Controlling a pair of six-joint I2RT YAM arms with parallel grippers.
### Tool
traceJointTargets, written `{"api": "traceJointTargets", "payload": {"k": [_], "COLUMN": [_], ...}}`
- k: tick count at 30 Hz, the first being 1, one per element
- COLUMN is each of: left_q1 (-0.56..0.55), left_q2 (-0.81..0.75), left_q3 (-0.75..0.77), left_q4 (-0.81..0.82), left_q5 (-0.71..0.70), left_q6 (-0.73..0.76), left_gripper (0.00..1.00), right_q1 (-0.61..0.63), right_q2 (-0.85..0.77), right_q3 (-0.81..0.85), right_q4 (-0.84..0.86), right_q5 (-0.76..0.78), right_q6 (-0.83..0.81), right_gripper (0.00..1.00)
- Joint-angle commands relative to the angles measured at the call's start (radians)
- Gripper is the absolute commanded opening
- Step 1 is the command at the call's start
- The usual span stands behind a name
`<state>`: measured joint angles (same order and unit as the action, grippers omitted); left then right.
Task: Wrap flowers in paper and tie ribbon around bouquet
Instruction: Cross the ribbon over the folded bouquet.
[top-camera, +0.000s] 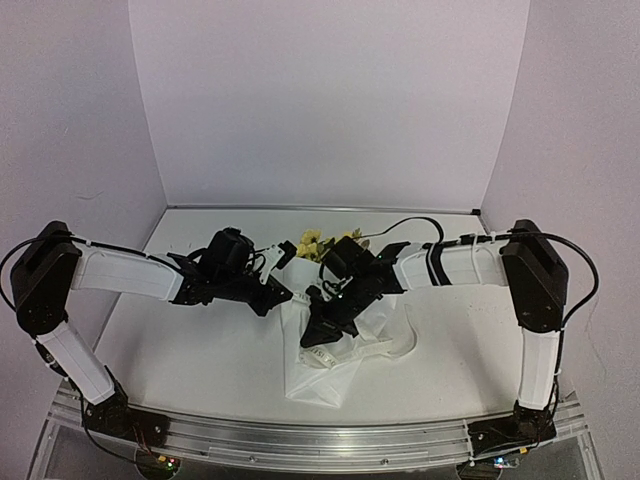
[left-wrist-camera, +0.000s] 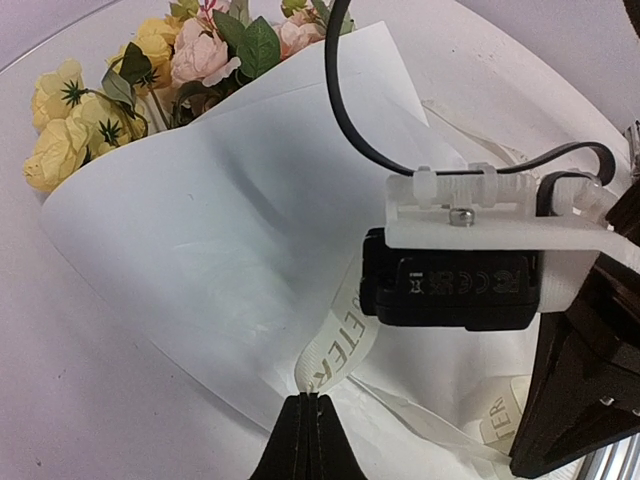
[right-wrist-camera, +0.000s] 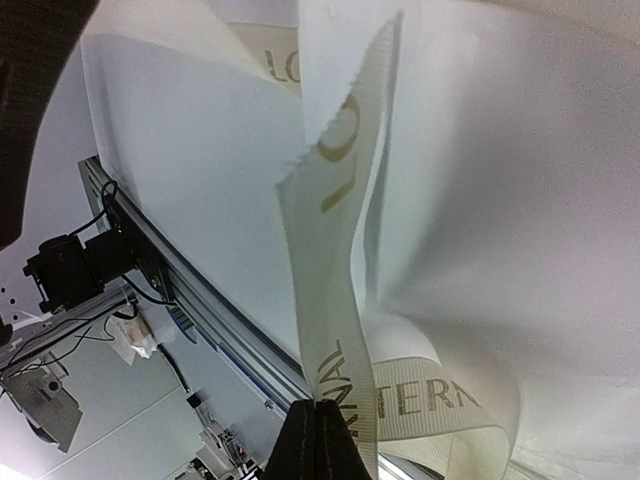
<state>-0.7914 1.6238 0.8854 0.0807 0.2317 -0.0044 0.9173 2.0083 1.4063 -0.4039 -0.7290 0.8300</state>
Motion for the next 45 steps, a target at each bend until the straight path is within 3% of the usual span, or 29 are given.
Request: {"api": "traceJointTargets", "payload": {"k": [1,9,18,30,45], "left_q1": [-0.003,-0.003,-0.003,-0.003,-0.003], "left_q2": [-0.042,-0.055,-0.079,-0.07,-0.08], "left_q3": [-0.006,-0.027,-0.037,-0.039,-0.038], "left_q4": [0.051,0.044,0.045,0.037,0.027], "left_q5": [-0.009,0.007,0.014,0.029,0.064], "left_q6": [-0.015,-0.014,-0.012,-0.016,-0.016], "left_gripper": [0.0,0.0,0.0,0.0,0.0], "right_q1": [-0.001,-0.002,-0.009,-0.017,-0.016], "right_q2": [-0.025,0.006,0.106,0.124,0.18], "right_q3": [0.022,0.155,0.323,0.349,0.444], "right_q4": [-0.037,-0.266,-0.434,-0.499,-0.574], "right_q5": [-0.015,0.132,0.176,0.316,0.387], "right_q6": [-0.037,-0.175,-0.243,-0.258,-0.265], "right_gripper": [0.0,0.0,0.0,0.0,0.0]}}
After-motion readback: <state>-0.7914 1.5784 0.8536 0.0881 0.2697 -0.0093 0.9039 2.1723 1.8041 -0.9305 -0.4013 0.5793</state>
